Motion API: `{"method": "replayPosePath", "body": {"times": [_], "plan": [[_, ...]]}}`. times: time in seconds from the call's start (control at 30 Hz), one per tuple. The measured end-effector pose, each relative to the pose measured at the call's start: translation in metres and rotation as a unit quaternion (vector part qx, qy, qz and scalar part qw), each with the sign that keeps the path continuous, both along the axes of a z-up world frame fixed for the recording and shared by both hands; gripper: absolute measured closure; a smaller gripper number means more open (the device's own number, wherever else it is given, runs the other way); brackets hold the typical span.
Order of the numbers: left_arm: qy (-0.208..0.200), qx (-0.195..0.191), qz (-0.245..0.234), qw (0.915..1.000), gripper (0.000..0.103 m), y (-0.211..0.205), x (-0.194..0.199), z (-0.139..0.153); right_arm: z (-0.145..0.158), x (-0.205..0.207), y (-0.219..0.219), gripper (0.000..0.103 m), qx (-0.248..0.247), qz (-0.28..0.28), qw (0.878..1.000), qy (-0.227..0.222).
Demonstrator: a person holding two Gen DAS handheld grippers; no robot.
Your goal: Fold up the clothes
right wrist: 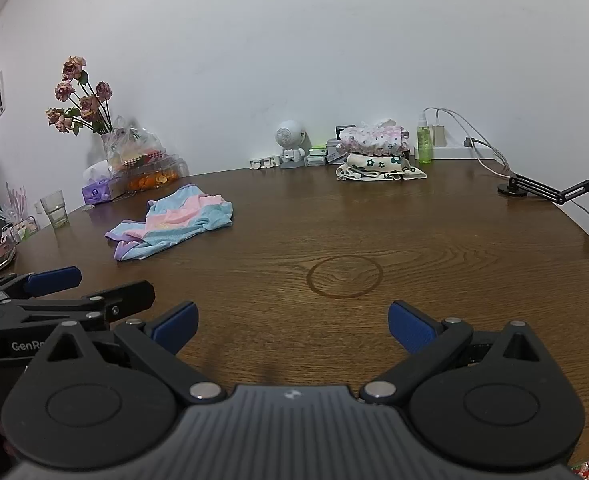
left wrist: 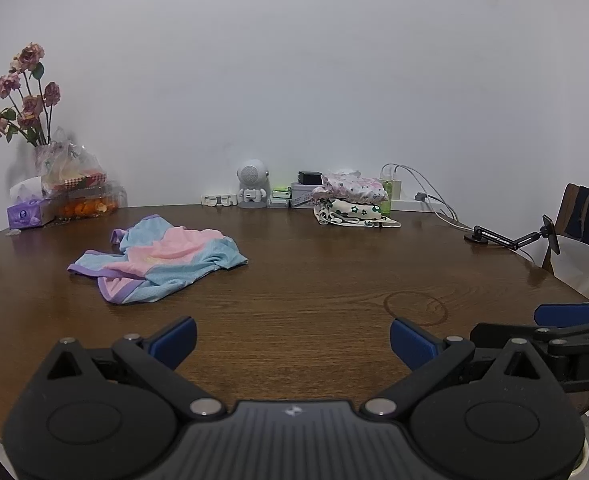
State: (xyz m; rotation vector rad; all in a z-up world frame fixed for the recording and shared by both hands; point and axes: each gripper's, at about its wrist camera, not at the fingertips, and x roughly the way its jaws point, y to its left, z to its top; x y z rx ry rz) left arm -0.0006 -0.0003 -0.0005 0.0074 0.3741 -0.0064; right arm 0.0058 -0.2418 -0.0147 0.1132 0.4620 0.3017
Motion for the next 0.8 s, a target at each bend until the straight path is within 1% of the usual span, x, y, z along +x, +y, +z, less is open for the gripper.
{"method": "replayPosePath", "body": {"times": [0.2, 0.8], "plan": [[-0.001, -0.002, -0.006, 1.0000, 0.000, -0.0012, -0.0022, -0.0017, -0.0019, -0.0004, 0.0015, 0.000, 0.000, 0.000, 1.000, -0.005], [-0.002, -0.010, -0.010, 0.9999, 0.000, -0.0008, -0.0027, -0.0061, -0.0030, -0.0012, 0.0023, 0.000, 0.000, 0.001, 1.000, 0.002]]}}
